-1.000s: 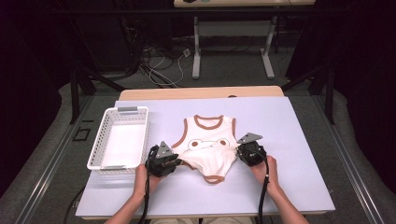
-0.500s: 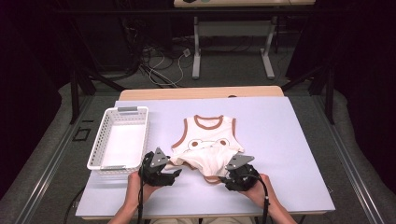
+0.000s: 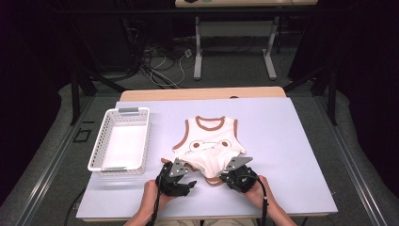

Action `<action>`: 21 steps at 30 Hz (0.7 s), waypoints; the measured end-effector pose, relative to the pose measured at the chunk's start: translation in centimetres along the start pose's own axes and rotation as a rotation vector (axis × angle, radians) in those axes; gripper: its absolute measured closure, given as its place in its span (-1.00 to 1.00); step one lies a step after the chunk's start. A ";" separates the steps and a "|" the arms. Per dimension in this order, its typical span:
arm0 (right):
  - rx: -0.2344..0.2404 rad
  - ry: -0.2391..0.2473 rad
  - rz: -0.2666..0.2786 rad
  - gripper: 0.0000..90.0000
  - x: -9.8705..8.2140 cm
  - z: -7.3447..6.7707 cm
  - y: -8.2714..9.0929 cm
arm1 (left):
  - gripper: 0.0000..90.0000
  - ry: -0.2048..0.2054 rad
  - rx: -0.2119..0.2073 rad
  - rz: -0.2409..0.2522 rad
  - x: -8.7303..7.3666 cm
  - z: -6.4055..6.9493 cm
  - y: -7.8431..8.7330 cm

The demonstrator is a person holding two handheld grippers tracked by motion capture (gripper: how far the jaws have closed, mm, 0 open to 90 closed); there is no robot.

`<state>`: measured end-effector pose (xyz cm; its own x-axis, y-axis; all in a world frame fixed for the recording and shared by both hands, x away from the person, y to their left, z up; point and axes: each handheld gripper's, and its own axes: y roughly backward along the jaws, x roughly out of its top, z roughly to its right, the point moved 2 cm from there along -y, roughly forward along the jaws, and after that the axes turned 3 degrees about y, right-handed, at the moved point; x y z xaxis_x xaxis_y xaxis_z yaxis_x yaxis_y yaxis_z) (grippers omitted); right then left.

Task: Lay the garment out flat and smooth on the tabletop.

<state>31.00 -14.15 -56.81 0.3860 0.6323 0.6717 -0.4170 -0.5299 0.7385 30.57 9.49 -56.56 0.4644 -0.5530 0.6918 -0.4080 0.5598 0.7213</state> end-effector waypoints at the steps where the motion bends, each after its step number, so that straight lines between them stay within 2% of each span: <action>1: 0.000 -0.005 0.003 0.92 0.0 0.0 0.0 | -0.03 0.004 0.001 0.000 0.0 0.0 -0.1; 4: -0.007 -0.004 -0.006 0.94 0.1 0.0 0.0 | -0.03 0.004 0.012 0.007 0.1 -0.2 -0.3; 7: -0.035 0.009 -0.007 0.95 0.0 0.2 0.2 | -0.03 0.007 0.016 0.014 0.1 -0.2 -0.4; 16: -0.150 -0.045 0.035 0.96 0.1 2.1 1.3 | 0.02 -0.018 0.019 0.017 0.5 0.3 -0.9; 21: -0.194 -0.055 0.032 0.96 0.1 3.1 0.7 | 0.22 -0.047 0.017 0.026 1.1 0.7 -1.1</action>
<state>33.30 -16.21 -56.00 0.4124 0.5824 0.7005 -0.5781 -0.4270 0.6953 31.00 7.87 -56.53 0.4164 -0.5665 0.7111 -0.4331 0.5641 0.7030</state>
